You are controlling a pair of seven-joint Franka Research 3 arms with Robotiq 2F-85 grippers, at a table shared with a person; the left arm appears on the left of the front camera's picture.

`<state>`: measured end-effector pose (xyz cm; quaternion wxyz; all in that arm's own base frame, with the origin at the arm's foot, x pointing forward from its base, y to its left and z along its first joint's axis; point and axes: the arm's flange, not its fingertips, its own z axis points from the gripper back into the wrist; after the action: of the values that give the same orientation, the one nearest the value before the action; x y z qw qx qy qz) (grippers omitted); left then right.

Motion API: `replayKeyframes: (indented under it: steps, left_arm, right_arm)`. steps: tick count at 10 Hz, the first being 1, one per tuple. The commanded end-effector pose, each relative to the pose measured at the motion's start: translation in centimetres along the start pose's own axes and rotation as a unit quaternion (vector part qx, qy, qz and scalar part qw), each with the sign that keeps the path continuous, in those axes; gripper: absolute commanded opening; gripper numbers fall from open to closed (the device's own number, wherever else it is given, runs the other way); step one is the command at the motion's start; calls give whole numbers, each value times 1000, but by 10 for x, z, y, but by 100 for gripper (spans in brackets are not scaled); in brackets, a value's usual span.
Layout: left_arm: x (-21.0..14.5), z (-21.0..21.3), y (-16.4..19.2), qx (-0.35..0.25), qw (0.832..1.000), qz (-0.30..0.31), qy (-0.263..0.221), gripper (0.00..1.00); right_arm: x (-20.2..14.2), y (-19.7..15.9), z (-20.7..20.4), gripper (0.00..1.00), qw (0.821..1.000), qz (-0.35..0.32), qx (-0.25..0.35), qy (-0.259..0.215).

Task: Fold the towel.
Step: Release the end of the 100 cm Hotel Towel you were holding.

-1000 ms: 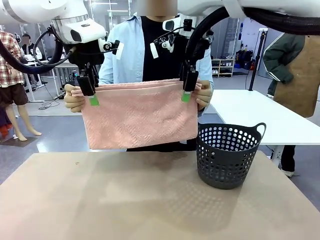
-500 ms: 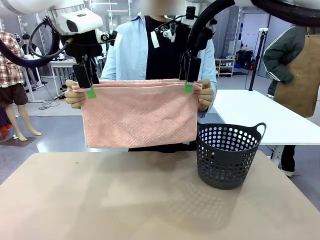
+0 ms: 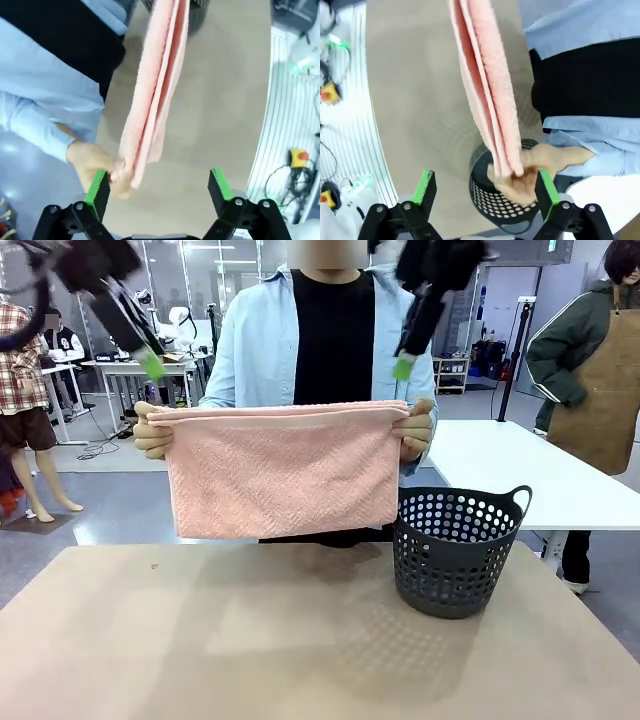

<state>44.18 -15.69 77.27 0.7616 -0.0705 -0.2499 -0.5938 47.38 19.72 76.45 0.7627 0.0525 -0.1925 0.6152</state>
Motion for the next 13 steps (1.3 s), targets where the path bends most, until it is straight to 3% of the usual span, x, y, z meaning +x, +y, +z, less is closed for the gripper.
replayKeyframes:
  steps: [1,5,8,11,13]
  left_arm:
    - [-48,16,-29,26,998,29,-47,100]
    - [-129,53,-88,106,985,122,-54,100]
    - [-183,72,-115,140,969,197,-58,100]
    - [-215,83,-125,155,952,254,-69,100]
    - [-210,82,-122,157,958,226,-78,100]
  right_arm:
    - [-47,25,3,100,996,-78,-13,-46]
    - [-143,91,22,100,972,-211,-35,-97]
    - [-210,137,39,100,941,-307,-76,-118]
    - [-235,154,47,100,926,-343,-94,-126]
    - [-238,152,52,100,934,-324,-79,-127]
